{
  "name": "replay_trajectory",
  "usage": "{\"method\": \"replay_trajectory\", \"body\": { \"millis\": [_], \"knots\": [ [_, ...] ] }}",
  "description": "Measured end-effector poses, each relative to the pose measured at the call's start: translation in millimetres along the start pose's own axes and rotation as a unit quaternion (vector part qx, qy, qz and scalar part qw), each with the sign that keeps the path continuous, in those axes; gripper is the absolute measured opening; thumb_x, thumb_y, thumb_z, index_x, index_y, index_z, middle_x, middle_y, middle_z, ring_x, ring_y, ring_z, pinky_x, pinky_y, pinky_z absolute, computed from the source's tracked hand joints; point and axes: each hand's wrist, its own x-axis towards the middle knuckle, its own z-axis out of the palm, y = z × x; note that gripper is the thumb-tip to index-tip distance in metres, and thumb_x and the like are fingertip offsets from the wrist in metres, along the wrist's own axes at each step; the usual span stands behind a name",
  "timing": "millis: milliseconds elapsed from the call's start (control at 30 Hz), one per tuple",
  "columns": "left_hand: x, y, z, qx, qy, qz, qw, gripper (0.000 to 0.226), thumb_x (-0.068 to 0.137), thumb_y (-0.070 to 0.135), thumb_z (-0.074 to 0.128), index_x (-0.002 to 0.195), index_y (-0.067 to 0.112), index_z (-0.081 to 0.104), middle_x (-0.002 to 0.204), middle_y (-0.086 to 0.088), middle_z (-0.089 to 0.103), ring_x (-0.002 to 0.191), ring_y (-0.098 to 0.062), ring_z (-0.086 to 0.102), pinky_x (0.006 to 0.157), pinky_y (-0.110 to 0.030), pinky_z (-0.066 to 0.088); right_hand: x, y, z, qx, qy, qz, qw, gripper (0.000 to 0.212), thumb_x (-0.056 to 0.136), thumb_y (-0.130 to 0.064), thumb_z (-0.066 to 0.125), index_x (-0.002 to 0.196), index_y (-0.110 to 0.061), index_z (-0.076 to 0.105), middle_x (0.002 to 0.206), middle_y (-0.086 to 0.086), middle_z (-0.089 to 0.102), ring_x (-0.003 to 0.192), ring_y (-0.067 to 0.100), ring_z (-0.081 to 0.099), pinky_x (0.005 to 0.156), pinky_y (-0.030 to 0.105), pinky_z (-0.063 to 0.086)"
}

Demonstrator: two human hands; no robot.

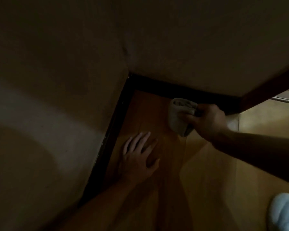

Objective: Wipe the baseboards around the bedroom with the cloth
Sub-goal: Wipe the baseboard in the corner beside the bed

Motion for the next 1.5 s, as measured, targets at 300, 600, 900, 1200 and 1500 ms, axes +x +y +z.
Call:
{"method": "replay_trajectory", "body": {
  "millis": [300, 600, 900, 1200, 1500],
  "knots": [
    [-0.4, -2.3, 7.6, 0.01, 0.032, 0.009, 0.999, 0.056, 0.085, 0.055, 0.057, 0.134, 0.03, 0.065, 0.137, -0.011, 0.061, 0.14, -0.029, 0.044, 0.118, -0.048, 0.025, 37.0, -17.2, 96.0, 0.129, 0.135, -0.024, 0.982, 0.033, 0.093, -0.036, 0.07, 0.12, -0.019, 0.07, 0.118, 0.0, 0.071, 0.101, 0.004, 0.061, 0.071, 0.002, 0.034],
    [0.0, -2.4, 8.6, 0.009, 0.034, 0.01, 0.999, 0.055, 0.085, 0.053, 0.057, 0.134, 0.029, 0.064, 0.144, -0.007, 0.057, 0.142, -0.027, 0.043, 0.116, -0.051, 0.029, 57.0, -17.2, 117.9, 0.215, 0.233, 0.047, 0.947, 0.035, 0.089, -0.043, 0.073, 0.112, -0.017, 0.074, 0.108, 0.0, 0.074, 0.092, 0.003, 0.062, 0.072, 0.006, 0.037],
    [-1.3, -3.4, 12.4, 0.007, 0.04, 0.016, 0.999, 0.054, 0.087, 0.052, 0.056, 0.136, 0.03, 0.056, 0.147, -0.006, 0.054, 0.143, -0.026, 0.041, 0.116, -0.051, 0.028, 54.5, -14.8, 112.5, 0.23, 0.223, 0.026, 0.947, 0.037, 0.09, -0.05, 0.069, 0.109, -0.018, 0.072, 0.102, -0.009, 0.07, 0.09, -0.003, 0.058, 0.072, 0.006, 0.04],
    [0.4, -1.5, 8.8, 0.003, 0.027, 0.011, 1.0, 0.054, 0.085, 0.052, 0.057, 0.136, 0.032, 0.062, 0.158, 0.001, 0.043, 0.145, -0.024, 0.039, 0.117, -0.051, 0.027, 49.6, -3.4, 97.7, 0.303, 0.223, 0.02, 0.926, 0.019, 0.094, -0.051, 0.063, 0.085, -0.035, 0.061, 0.082, -0.021, 0.062, 0.075, -0.014, 0.058, 0.071, 0.009, 0.049],
    [-0.7, -1.6, 11.7, 0.003, 0.039, 0.008, 0.999, 0.054, 0.087, 0.051, 0.052, 0.134, 0.028, 0.066, 0.154, -0.002, 0.049, 0.144, -0.025, 0.041, 0.116, -0.052, 0.029, 55.1, -8.1, 113.8, 0.375, 0.236, 0.023, 0.896, 0.013, 0.086, -0.04, 0.077, 0.084, -0.033, 0.066, 0.089, -0.01, 0.071, 0.087, 0.004, 0.069, 0.083, 0.041, 0.06]
  ]
}}
